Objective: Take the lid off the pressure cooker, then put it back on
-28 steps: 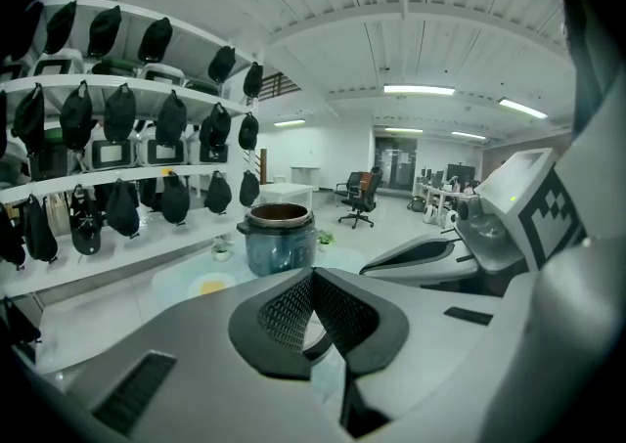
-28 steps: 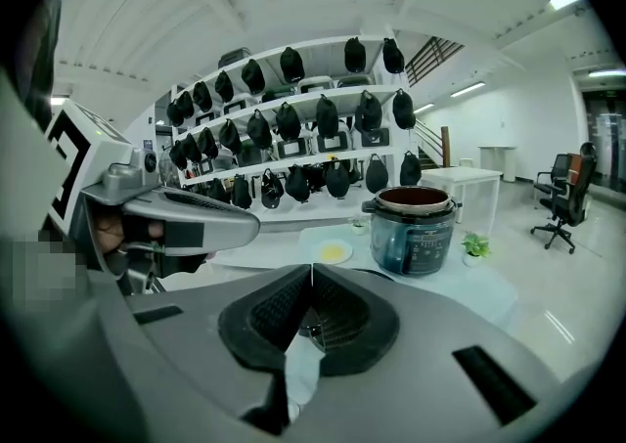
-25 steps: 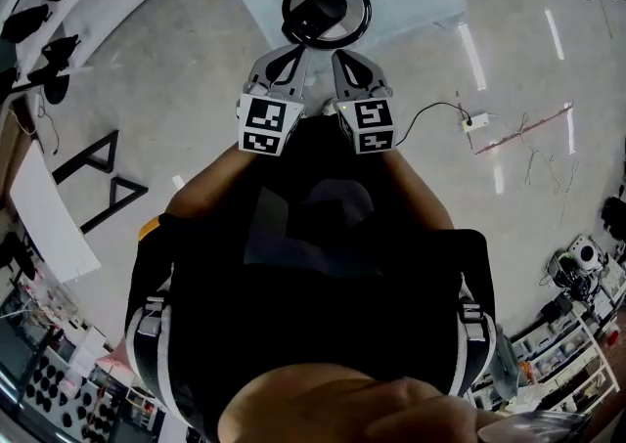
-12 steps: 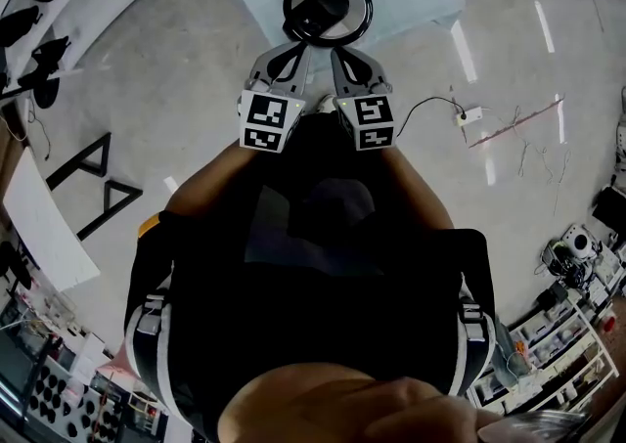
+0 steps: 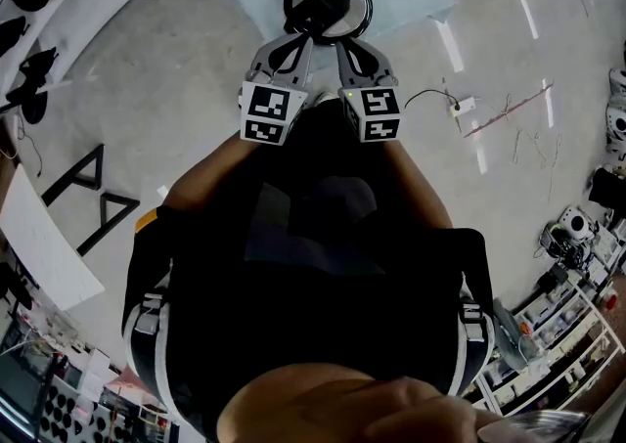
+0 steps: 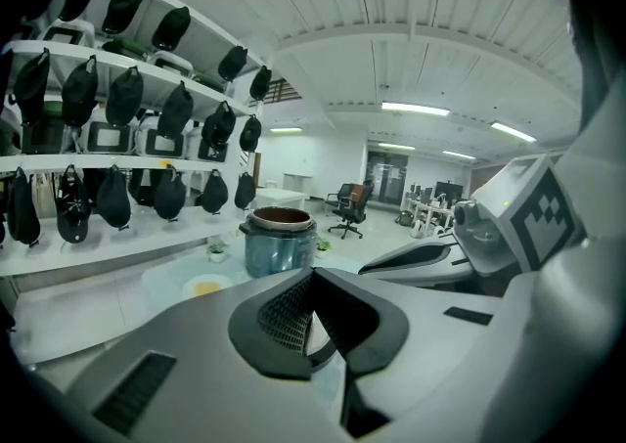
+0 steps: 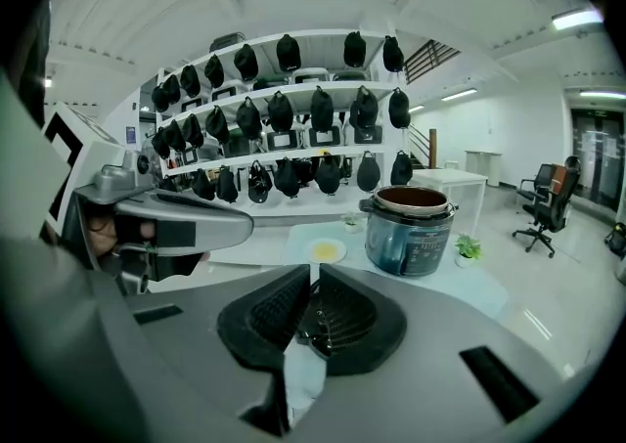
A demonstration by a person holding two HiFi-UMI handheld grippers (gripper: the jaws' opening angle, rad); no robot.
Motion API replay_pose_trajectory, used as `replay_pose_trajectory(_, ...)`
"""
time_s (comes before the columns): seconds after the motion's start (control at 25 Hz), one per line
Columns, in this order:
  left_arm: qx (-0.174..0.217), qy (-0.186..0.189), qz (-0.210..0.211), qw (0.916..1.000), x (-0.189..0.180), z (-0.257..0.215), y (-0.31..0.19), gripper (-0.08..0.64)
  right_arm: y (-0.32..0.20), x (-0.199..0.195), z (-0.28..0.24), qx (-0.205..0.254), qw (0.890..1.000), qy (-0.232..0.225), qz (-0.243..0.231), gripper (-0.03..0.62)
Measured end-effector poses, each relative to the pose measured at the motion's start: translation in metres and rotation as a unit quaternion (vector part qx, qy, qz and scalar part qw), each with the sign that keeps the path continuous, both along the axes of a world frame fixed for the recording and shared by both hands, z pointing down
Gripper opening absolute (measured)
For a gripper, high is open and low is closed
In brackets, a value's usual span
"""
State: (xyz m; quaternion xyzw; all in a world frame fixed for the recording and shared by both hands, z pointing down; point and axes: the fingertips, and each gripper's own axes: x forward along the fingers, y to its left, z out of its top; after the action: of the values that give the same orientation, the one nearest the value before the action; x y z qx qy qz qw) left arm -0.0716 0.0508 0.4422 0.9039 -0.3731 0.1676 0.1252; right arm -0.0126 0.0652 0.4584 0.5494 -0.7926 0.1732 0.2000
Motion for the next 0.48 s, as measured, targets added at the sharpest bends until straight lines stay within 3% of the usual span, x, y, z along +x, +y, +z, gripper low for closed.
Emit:
replay_pose_trajectory(0.12,0.006,0.003,-0.004,1.0,-0.004,-0.004,-0.003,0.008,0.001,0.001,0.003,-0.001,1.0,0.005,0.006,0.03)
replay_pose_trajectory(0.2,0.007,0.005,-0.01,0.9999,-0.01,-0.006,-0.006,0.007,0.0,0.001,0.005,-0.002,1.0,0.009,0.009,0.071)
replay_pose_trajectory(0.48,0.007,-0.002,-0.033,0.9994,-0.018,0.0,-0.02,0.008,-0.013,0.007,0.011,-0.003,1.0,0.015,0.004,0.087)
